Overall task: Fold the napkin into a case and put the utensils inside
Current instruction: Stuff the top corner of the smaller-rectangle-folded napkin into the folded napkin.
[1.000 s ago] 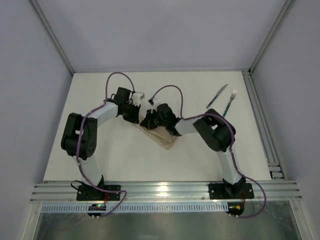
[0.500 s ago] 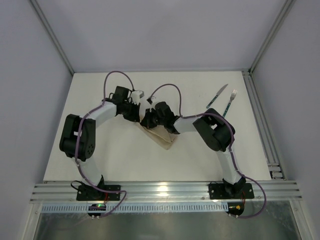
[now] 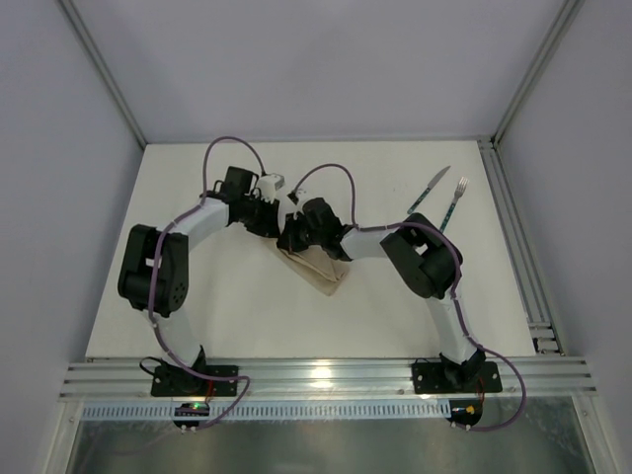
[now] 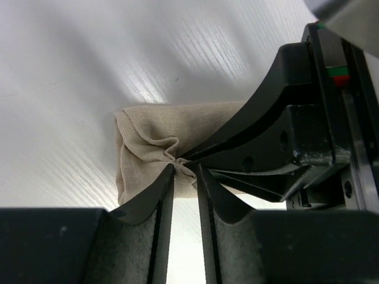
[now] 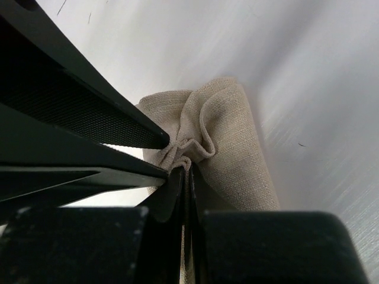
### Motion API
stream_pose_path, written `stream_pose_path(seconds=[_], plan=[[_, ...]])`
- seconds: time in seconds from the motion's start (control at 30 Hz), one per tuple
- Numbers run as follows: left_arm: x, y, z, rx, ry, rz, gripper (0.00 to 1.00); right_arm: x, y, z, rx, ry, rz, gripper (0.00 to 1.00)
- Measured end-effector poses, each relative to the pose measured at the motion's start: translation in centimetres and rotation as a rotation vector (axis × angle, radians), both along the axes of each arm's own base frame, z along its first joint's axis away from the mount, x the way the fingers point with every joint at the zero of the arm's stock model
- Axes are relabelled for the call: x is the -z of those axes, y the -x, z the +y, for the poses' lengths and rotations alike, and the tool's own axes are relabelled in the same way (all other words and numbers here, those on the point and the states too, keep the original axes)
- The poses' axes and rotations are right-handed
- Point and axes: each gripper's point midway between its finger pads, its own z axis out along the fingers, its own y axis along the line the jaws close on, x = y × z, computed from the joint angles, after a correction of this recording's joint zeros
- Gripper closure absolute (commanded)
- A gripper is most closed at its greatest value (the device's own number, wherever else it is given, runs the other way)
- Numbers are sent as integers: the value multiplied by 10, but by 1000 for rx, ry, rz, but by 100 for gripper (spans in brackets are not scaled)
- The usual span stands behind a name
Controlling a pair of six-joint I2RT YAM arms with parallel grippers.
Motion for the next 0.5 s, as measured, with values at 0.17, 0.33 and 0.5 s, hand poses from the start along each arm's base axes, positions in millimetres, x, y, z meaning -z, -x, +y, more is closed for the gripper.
stream_pose_path(seconds=[0.17,0.33,0.5], plan=[[12,-9,0,-4,-24,16,94,0,1,1,-3,-1,7,96],[22,-11,1,-9,-48,29,100,0,3,2,-9,-2,9,91],[24,-11,3,-7,-72,24,100,-2,4,4,-22,-10,10,79]])
